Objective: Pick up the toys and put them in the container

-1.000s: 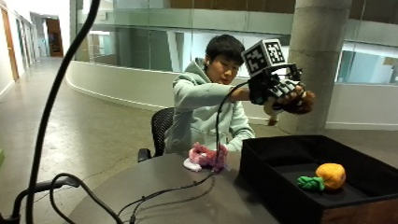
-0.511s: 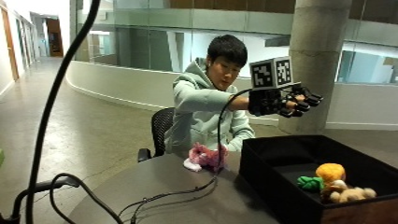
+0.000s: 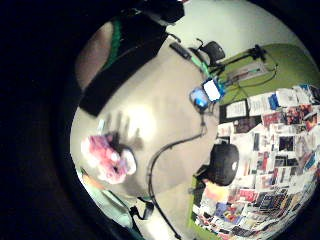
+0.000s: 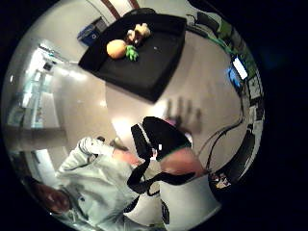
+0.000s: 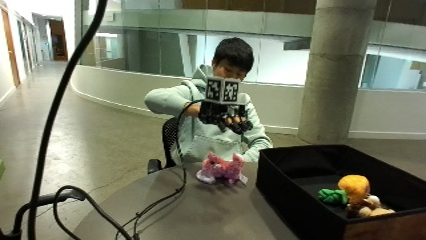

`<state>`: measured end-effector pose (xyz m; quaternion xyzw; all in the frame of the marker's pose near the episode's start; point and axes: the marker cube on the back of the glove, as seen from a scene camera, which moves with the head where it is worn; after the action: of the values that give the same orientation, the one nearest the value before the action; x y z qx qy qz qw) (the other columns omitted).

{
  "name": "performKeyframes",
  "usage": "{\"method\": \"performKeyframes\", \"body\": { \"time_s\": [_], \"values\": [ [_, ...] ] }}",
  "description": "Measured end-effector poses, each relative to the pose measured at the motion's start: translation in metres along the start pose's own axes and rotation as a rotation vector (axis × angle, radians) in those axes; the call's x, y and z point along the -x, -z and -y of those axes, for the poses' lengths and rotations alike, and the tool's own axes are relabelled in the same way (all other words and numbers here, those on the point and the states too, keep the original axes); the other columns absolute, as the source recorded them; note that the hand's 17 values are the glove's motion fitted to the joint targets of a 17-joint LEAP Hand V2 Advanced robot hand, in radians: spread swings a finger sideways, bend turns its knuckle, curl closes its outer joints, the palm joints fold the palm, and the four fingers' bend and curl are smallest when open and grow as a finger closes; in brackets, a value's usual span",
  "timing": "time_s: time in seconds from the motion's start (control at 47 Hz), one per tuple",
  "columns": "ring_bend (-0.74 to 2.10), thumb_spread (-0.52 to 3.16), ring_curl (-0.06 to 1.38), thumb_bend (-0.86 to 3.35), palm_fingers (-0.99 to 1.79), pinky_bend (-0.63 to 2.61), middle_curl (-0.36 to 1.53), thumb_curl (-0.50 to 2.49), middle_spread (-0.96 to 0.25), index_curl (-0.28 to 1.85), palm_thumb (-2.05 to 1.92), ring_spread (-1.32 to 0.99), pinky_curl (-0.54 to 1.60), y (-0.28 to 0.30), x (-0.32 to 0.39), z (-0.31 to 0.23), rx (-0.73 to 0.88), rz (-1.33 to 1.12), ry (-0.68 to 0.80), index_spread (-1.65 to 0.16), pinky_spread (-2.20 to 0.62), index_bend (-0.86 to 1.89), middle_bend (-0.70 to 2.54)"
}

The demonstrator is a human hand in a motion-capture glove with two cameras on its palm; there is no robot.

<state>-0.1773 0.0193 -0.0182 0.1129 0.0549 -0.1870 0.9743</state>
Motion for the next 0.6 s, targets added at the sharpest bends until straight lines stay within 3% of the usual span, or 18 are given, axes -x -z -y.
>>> {"method": "performKeyframes", "body": {
  "time_s": [0.213, 0.34, 0.404, 0.447, 0.596],
  "values": [
    [0.23, 1.19, 0.27, -0.03, -0.10, 0.69, 0.33, 0.31, -0.02, 0.28, -0.02, -0.02, 0.37, -0.129, 0.051, -0.057, 0.178, 0.150, -0.097, -0.23, 0.04, 0.08, 0.15],
    [0.40, 1.15, 0.31, -0.03, -0.04, 0.91, 0.31, 0.31, 0.01, 0.22, -0.02, 0.00, 0.41, -0.171, 0.072, -0.073, 0.064, 0.198, -0.177, -0.23, 0.05, 0.01, 0.13],
    [0.70, 1.14, 0.37, -0.02, 0.24, 1.00, 0.31, 0.31, 0.00, 0.16, -0.01, -0.05, 0.42, -0.173, 0.073, -0.073, -0.036, 0.214, -0.186, -0.25, 0.00, -0.03, 0.19],
    [0.95, 1.18, 0.41, 0.02, 0.64, 0.97, 0.36, 0.32, -0.03, 0.11, 0.07, -0.13, 0.39, -0.173, 0.074, -0.074, -0.078, 0.208, -0.182, -0.25, -0.09, -0.05, 0.40],
    [1.20, 1.32, 0.51, 0.12, 1.01, 0.93, 0.52, 0.36, -0.11, 0.06, 0.25, -0.24, 0.38, -0.175, 0.084, -0.072, -0.168, 0.168, -0.165, -0.22, -0.26, 0.06, 0.82]
  ]
}}
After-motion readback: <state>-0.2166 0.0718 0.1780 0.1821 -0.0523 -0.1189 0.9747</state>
